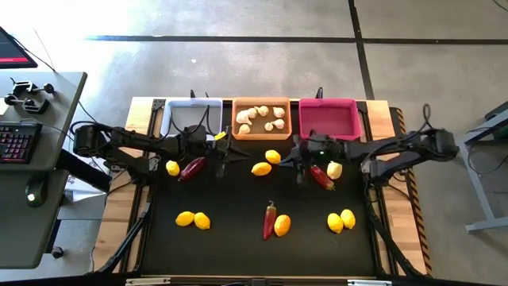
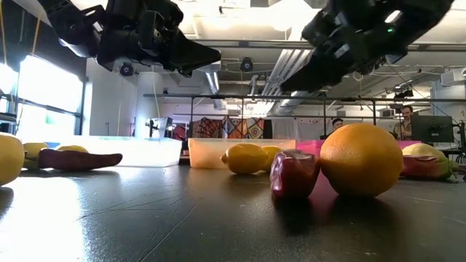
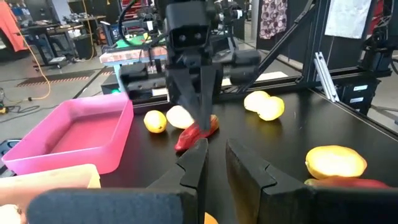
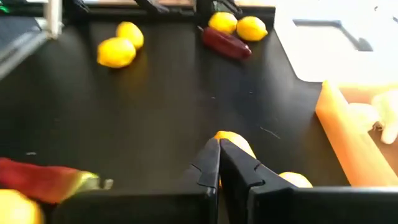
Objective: Sort produce into baskets
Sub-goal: Put the yellow lemon into the pink bin
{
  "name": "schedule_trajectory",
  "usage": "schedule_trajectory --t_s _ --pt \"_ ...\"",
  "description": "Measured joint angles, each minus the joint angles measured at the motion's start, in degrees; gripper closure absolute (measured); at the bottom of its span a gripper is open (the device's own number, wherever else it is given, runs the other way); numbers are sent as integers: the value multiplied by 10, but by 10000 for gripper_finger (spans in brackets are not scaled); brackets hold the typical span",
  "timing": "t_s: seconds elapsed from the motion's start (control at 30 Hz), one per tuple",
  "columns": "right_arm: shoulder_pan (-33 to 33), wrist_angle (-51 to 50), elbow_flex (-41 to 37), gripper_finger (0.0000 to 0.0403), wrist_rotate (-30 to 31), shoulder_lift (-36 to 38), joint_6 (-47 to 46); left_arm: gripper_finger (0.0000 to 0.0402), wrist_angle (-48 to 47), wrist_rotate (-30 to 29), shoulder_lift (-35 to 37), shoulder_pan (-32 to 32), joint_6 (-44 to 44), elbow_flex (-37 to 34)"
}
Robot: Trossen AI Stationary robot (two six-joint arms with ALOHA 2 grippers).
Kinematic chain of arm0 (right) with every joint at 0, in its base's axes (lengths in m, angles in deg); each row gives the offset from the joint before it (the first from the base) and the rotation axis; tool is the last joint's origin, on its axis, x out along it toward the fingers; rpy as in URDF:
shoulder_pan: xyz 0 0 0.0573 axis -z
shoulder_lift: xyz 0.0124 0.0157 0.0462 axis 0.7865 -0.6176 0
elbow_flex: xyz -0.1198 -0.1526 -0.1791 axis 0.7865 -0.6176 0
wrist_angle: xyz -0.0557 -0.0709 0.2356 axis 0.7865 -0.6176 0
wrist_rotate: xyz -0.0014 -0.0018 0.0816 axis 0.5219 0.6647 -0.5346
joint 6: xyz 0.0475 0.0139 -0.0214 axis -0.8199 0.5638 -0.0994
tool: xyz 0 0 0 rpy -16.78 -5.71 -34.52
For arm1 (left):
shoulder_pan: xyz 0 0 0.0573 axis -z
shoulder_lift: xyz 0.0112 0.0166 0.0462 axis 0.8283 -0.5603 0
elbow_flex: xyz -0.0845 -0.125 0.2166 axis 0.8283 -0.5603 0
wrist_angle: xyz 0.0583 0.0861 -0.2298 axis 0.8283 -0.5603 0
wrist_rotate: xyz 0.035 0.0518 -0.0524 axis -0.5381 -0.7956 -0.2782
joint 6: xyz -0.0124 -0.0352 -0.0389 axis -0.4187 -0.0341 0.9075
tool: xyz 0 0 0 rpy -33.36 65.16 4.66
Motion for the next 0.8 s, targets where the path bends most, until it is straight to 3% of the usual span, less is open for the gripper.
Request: schedule_trajectory --t_s 0.17,0.6,0.8 --pt "0 -5 43 377 4 -75 13 360 -1 -1 0 0 -1 0" --pt "0 -24 151 170 38 -222 15 360 -4 -1 0 0 -1 0" --pt "0 -29 176 147 38 -273 33 360 -5 -1 0 0 -1 0"
